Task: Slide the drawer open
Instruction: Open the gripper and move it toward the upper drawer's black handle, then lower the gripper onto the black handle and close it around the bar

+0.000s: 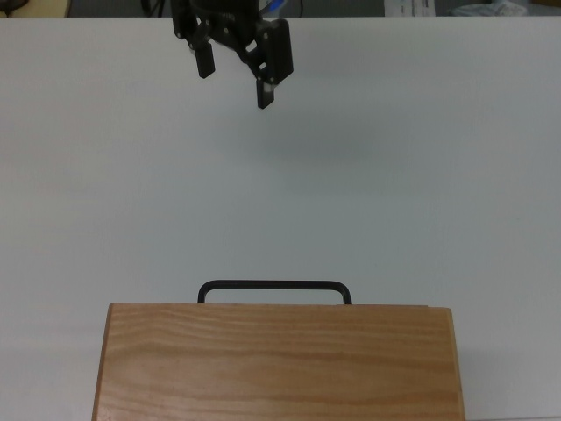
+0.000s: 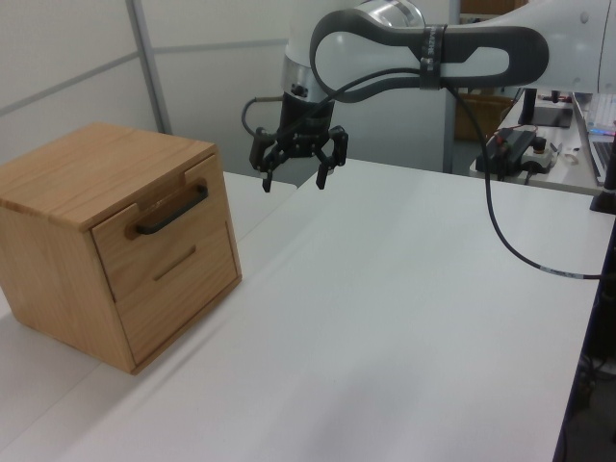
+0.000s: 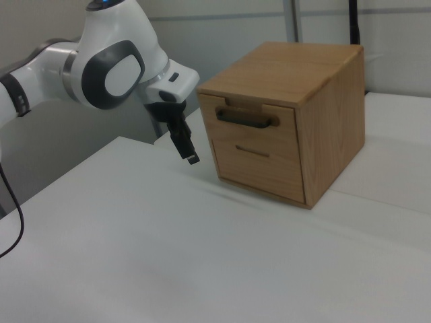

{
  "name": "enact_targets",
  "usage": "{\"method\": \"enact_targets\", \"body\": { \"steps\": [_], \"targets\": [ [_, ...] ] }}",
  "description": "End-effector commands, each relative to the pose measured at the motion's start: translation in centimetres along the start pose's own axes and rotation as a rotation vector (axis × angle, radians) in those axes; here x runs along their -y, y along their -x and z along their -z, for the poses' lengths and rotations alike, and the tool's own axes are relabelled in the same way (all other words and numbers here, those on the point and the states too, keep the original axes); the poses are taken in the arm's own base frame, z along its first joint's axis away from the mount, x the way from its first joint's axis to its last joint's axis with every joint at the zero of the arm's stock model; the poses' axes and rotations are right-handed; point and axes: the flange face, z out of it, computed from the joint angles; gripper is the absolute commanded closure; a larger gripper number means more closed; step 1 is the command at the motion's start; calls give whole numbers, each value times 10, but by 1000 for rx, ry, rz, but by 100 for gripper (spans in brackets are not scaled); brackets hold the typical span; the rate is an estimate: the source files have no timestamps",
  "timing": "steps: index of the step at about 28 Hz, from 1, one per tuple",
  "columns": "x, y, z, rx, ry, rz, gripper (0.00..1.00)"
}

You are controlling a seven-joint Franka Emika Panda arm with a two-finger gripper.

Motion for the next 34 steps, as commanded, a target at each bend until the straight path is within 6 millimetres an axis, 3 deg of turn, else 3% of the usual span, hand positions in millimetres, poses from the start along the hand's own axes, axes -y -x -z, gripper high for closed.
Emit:
{"method": "enact_targets", "body": {
  "steps": [1,5,16,20,26,34],
  "targets": [
    [5,-7,-26,-72,34,-279,0],
    [17,-8,-38,-93,20,-340,0],
    [51,-38,-53,-181,-177,-544,3],
    [65,-40,-53,-228,-260,-543,5],
    [81,-53,-79,-282,-275,-574,10],
    [99,-60,-100,-319,-333,-573,17]
  ]
}}
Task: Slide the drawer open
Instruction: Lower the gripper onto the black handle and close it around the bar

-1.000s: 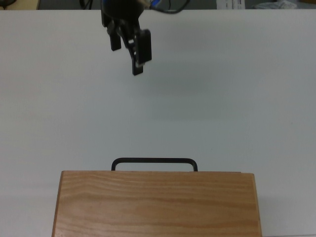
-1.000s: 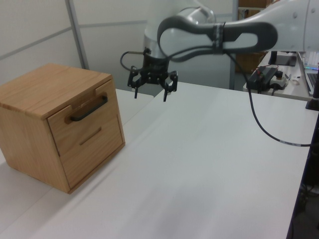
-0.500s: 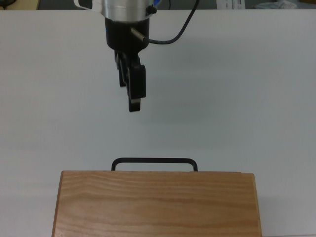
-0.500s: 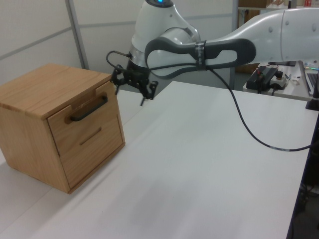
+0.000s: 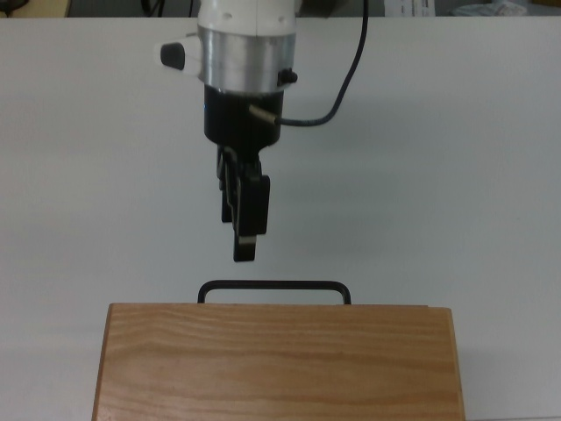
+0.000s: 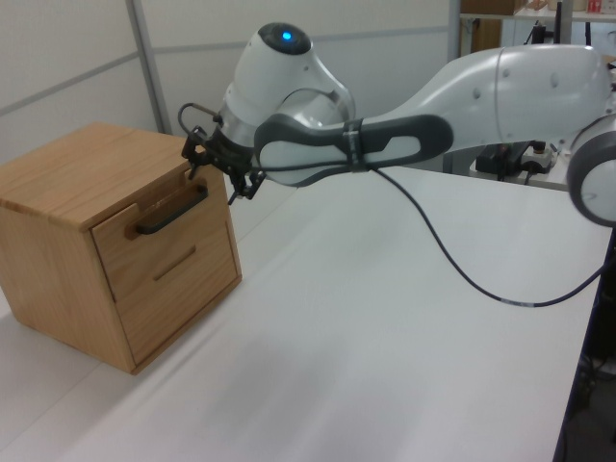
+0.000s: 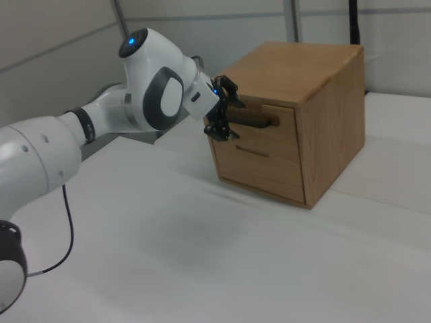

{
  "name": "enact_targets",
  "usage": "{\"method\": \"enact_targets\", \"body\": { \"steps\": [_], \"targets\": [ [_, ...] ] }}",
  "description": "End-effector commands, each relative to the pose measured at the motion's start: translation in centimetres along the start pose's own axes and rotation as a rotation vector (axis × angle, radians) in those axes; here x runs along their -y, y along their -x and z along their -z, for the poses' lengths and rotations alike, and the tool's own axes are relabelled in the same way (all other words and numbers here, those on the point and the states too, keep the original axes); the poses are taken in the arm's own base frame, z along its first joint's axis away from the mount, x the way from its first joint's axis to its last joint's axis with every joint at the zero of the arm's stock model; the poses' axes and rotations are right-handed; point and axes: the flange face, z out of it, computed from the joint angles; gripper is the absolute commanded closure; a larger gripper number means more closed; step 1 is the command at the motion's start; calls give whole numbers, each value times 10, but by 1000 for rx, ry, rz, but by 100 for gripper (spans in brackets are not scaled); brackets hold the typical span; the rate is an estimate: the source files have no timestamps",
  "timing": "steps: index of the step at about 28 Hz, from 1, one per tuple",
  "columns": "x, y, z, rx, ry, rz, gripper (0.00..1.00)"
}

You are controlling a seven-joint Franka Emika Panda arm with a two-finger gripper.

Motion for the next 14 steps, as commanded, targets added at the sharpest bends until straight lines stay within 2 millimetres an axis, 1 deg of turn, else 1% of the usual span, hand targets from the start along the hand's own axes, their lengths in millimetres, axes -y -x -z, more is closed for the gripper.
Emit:
{"method": "enact_targets", "body": {
  "steps": [1,2,3,6,8,9,11,13,14],
  "targets": [
    [13,4,-18,-23,-51,-17,18],
    [13,5,-23,-26,-48,-16,18],
    [14,10,-28,-26,-48,-7,19],
    [14,12,-31,-26,-49,-6,22],
    [13,14,-37,-23,-43,-6,25],
    [11,15,-41,-23,-37,-4,29],
    [11,17,-43,-21,-36,-3,36],
    [11,16,-43,-24,-36,0,45],
    [8,19,-50,-28,-28,6,56]
  ]
}}
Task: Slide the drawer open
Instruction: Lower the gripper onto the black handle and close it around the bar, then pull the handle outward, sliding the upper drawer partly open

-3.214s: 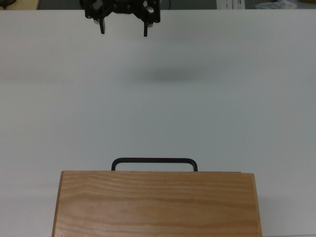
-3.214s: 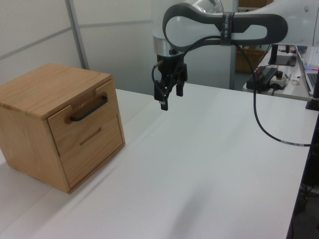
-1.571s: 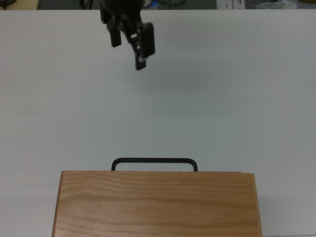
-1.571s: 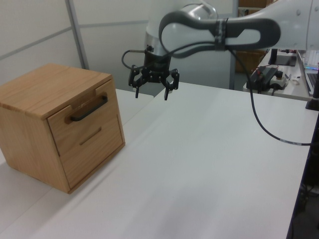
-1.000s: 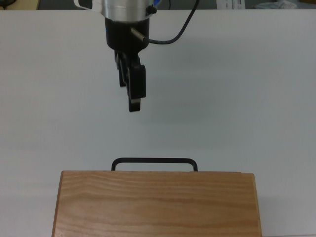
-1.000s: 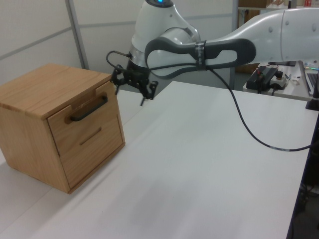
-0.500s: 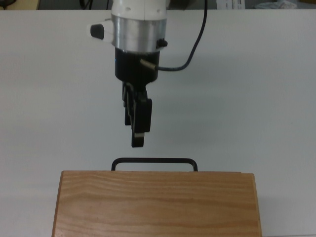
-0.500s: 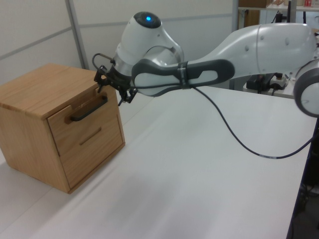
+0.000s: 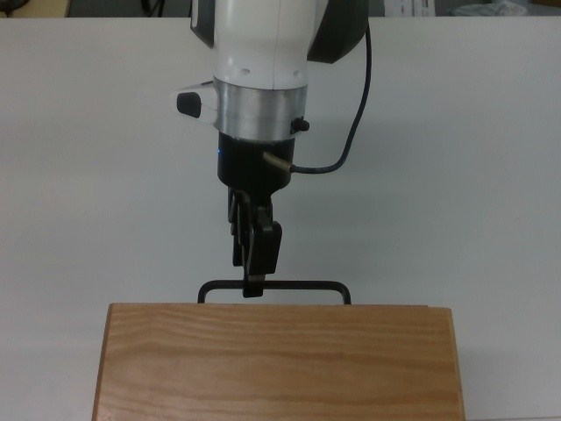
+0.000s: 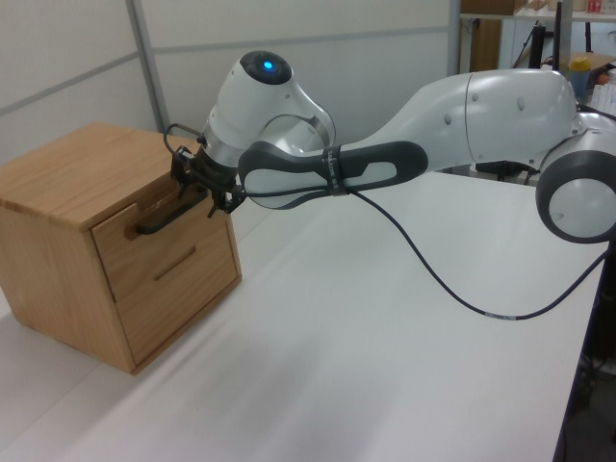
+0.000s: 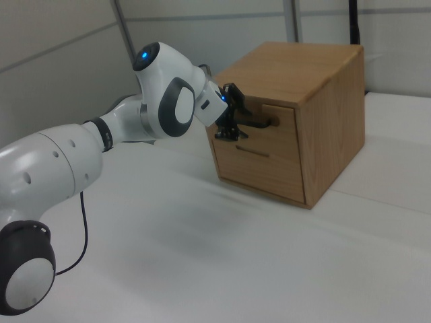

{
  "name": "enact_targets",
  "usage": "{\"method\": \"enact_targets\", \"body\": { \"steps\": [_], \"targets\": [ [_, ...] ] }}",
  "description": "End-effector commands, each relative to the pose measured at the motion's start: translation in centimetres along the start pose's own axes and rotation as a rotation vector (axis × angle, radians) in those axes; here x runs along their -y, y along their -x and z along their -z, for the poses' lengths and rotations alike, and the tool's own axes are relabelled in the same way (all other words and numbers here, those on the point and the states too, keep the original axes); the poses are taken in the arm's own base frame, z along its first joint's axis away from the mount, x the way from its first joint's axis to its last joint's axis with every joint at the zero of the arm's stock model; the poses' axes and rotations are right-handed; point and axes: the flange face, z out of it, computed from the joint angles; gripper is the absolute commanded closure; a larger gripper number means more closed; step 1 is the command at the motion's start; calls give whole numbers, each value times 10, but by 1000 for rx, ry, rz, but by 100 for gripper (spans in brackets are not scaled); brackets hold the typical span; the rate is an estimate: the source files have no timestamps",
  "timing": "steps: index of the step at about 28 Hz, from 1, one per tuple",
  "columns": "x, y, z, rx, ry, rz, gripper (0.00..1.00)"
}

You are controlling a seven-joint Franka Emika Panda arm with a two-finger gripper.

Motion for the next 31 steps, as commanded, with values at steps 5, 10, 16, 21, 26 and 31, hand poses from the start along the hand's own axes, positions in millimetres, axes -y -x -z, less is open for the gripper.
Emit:
{"method": "enact_targets", "body": {
  "steps": [5,10,16,21,26,31],
  "targets": [
    [3,12,-11,-47,-13,0,86],
    [1,14,-14,-55,-8,3,100],
    [2,15,-4,-71,-8,5,100],
    [0,15,14,-65,-6,-27,100],
    [-14,19,19,-61,34,-59,100],
    [-20,18,40,-65,48,-84,100]
  ]
}}
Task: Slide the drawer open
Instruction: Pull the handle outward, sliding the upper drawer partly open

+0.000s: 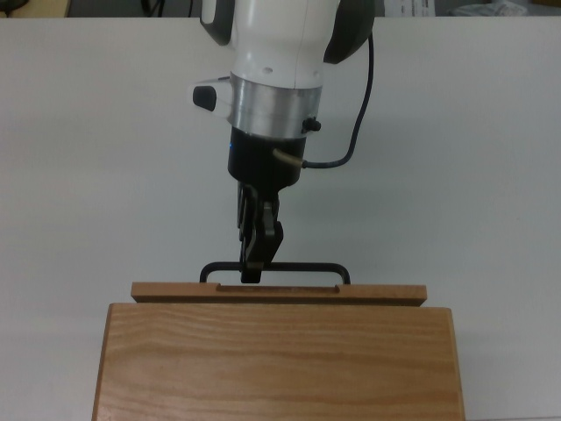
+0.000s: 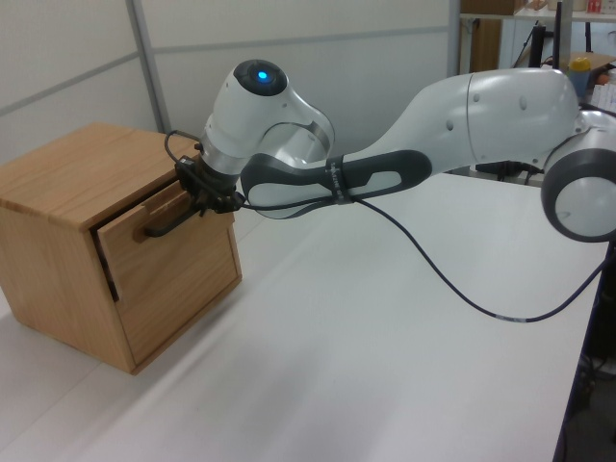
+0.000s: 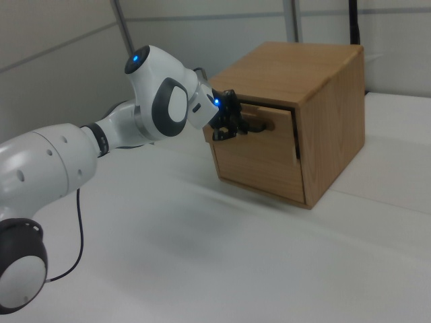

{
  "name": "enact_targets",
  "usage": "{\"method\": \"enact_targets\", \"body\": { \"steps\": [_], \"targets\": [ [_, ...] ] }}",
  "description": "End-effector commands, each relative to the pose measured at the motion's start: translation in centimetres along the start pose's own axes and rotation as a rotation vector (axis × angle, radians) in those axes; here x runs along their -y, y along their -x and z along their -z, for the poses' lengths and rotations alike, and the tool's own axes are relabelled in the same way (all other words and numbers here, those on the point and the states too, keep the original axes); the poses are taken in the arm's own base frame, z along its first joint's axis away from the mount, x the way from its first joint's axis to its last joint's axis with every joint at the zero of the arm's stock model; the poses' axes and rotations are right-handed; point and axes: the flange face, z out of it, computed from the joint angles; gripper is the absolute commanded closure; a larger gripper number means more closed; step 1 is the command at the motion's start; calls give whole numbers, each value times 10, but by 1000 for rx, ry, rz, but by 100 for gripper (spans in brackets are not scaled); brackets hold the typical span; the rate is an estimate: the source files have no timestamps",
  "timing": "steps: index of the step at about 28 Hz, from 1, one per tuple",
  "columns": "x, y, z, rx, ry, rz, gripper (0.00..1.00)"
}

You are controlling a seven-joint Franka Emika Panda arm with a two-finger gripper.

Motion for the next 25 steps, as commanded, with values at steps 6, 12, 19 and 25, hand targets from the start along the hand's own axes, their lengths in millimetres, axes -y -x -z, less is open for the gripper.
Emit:
{"method": "enact_targets", "body": {
  "steps": [6,12,19,25],
  "targets": [
    [-28,1,68,16,42,-50,100],
    [-46,1,91,26,61,-58,100],
    [-63,-2,107,35,78,-76,100],
    [-53,-7,111,34,55,-86,100]
  ]
}}
